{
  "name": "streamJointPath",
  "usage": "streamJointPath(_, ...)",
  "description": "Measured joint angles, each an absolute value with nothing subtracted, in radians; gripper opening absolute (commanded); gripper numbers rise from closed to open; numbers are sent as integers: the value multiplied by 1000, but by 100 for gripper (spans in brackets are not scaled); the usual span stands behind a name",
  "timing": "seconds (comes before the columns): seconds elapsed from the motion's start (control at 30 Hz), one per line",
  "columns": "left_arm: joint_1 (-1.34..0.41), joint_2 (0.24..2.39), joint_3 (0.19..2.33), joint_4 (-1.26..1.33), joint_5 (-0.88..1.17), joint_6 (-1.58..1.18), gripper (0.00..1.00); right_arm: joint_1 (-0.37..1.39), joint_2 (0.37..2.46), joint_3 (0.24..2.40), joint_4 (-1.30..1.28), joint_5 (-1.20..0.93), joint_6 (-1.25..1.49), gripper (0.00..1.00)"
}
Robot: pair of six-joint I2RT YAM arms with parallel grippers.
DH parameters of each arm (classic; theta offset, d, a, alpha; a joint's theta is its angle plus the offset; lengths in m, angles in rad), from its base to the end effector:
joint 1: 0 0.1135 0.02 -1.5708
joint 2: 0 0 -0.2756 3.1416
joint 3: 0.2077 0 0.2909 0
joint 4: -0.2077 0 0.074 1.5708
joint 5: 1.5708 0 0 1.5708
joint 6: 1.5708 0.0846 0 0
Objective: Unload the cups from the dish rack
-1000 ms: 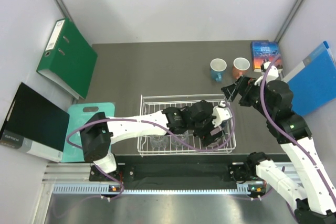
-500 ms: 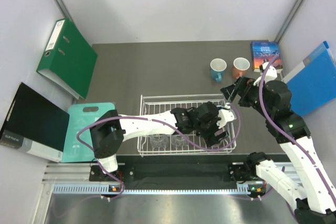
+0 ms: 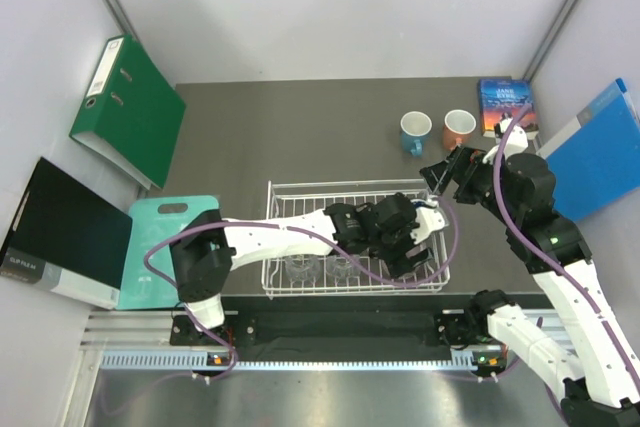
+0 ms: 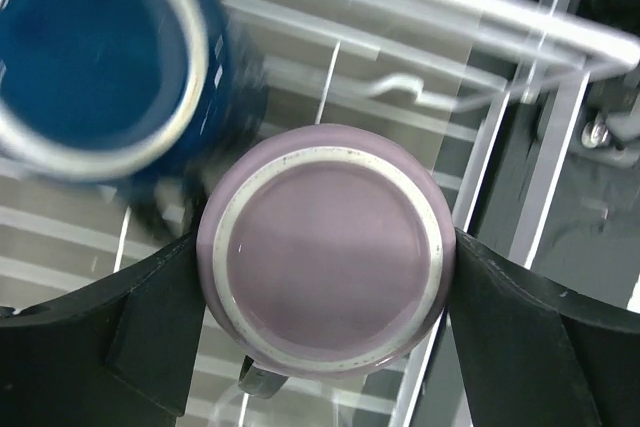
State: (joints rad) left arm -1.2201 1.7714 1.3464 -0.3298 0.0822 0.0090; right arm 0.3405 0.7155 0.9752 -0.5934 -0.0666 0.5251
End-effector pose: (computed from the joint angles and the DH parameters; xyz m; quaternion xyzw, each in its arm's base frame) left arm 0.1564 -0.4478 0.2124 0.5421 0.7399 -0.2567 0.3045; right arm 0.2068 0.0792 0.3735 0.0558 0.8126 0.2677 0.5147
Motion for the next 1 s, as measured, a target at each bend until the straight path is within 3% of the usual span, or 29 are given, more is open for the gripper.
streamJointPath(0.3, -1220, 1553, 1359, -463, -19, 5, 0, 340, 716, 976, -591, -54, 525, 90)
streamJointPath(0.53, -1193, 1403, 1385, -405, -48, -82, 0, 340, 714, 973, -554, -36, 566, 88)
streamJointPath(0.77, -891, 1197, 1061, -7, 149, -471, 0, 340, 687, 947, -480, -43, 634, 90)
streamJointPath(1.0, -640, 1195, 834, 421, 351, -901, 0, 340, 690, 936, -367, -178, 674, 86)
